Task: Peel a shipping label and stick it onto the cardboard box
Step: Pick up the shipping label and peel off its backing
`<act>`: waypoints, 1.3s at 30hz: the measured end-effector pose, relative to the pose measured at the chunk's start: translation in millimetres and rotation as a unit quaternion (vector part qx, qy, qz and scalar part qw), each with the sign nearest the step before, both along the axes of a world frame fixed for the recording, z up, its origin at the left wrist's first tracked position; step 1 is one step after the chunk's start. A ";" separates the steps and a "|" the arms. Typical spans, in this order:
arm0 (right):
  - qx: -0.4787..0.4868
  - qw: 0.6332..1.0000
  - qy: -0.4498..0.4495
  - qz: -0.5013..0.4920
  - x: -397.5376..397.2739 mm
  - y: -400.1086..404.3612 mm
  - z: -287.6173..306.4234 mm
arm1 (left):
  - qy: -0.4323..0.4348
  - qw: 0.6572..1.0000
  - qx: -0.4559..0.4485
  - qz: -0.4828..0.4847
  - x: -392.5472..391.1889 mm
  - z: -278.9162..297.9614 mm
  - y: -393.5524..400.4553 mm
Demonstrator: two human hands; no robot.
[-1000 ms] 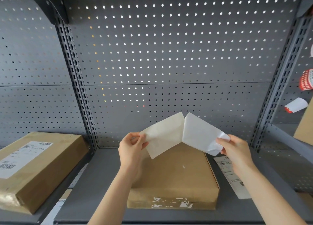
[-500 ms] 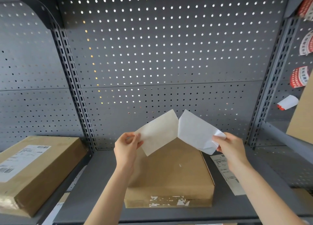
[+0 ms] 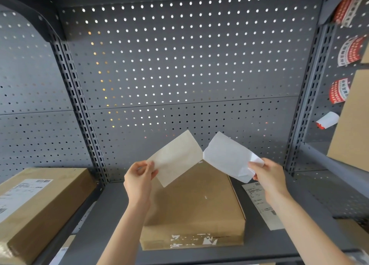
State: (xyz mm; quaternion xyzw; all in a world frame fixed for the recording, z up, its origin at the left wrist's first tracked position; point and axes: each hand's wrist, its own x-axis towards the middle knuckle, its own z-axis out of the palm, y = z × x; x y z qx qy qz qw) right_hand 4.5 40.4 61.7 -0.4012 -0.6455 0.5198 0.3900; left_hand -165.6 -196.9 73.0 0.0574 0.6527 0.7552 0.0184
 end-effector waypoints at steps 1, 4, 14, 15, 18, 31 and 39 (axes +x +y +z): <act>-0.001 1.000 0.001 -0.002 1.2 1.3 -0.5 | 0.000 1.000 0.001 0.006 -0.2 -0.2 -0.2; 0.000 1.000 0.007 0.001 5.3 3.4 -1.0 | 0.001 1.000 0.001 0.022 0.7 0.5 -0.5; -0.037 0.999 0.025 -0.025 8.4 9.3 -11.8 | 0.027 0.998 -0.007 0.052 17.7 3.0 4.2; -0.043 0.998 0.023 -0.032 8.3 11.0 -15.9 | 0.031 0.998 -0.007 0.053 19.9 3.4 4.1; -0.054 0.998 -0.003 -0.039 9.3 12.8 -27.6 | 0.042 0.998 -0.010 0.055 25.4 4.1 4.9; 0.067 0.982 -0.177 0.005 7.7 1.5 -45.4 | 0.073 0.995 -0.042 0.060 36.2 5.2 18.4; 0.126 0.959 -0.252 0.035 9.8 2.4 -47.1 | 0.083 0.993 -0.064 0.058 35.8 2.4 26.2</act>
